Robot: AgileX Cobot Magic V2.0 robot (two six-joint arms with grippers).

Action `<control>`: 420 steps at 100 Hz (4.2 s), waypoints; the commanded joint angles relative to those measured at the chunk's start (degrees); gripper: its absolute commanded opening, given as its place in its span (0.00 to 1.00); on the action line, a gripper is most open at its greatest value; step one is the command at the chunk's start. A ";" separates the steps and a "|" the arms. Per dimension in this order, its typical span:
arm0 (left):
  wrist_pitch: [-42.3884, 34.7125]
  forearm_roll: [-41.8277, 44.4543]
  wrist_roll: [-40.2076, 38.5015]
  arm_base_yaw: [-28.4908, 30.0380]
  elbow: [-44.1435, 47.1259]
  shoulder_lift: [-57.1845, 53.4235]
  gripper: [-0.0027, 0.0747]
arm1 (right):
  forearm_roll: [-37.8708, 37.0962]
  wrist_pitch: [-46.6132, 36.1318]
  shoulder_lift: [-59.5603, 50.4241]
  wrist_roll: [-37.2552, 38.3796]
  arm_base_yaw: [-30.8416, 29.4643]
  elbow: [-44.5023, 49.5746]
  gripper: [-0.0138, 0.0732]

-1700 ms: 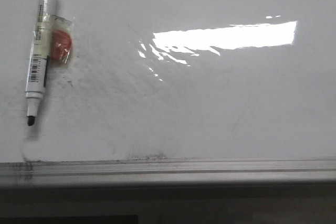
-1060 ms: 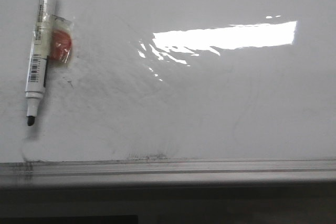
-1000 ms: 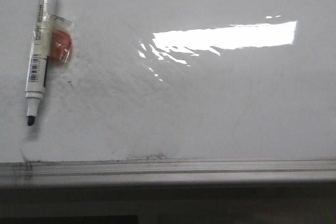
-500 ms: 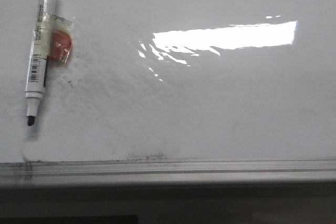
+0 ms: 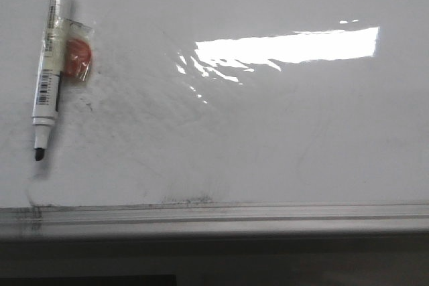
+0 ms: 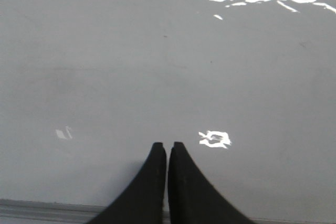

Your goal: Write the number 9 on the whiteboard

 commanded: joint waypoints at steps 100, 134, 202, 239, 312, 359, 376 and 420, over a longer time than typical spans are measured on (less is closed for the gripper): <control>-18.20 0.22 -0.42 -0.15 2.38 -1.59 0.01 | -1.39 -11.78 -1.34 -0.67 -0.43 0.67 0.09; -24.34 -0.92 -0.41 -0.15 2.27 -1.59 0.01 | -2.57 -21.71 -1.24 -0.11 -0.43 0.03 0.09; -10.43 -5.32 -0.41 -0.27 -11.70 8.53 0.04 | 5.23 -4.75 22.49 -0.11 -0.43 -17.47 0.09; -24.34 -1.47 -0.41 -0.95 -10.80 13.50 0.59 | 5.23 -4.85 23.27 -0.11 -0.43 -17.36 0.09; -41.84 -8.83 -0.52 -50.00 -13.16 42.78 0.59 | 5.23 -3.86 23.27 -0.11 -0.43 -17.36 0.09; -49.20 -11.23 -0.52 -50.30 -13.16 55.09 0.55 | 5.23 -3.49 23.27 -0.11 -0.43 -17.36 0.09; -49.20 -11.23 -0.41 -50.18 -13.16 57.78 0.28 | 5.51 -3.22 23.27 -0.11 -0.43 -17.36 0.09; -49.32 -11.23 -0.41 -50.18 -13.16 63.25 0.01 | 5.51 -2.26 23.27 -0.11 9.26 -17.36 0.09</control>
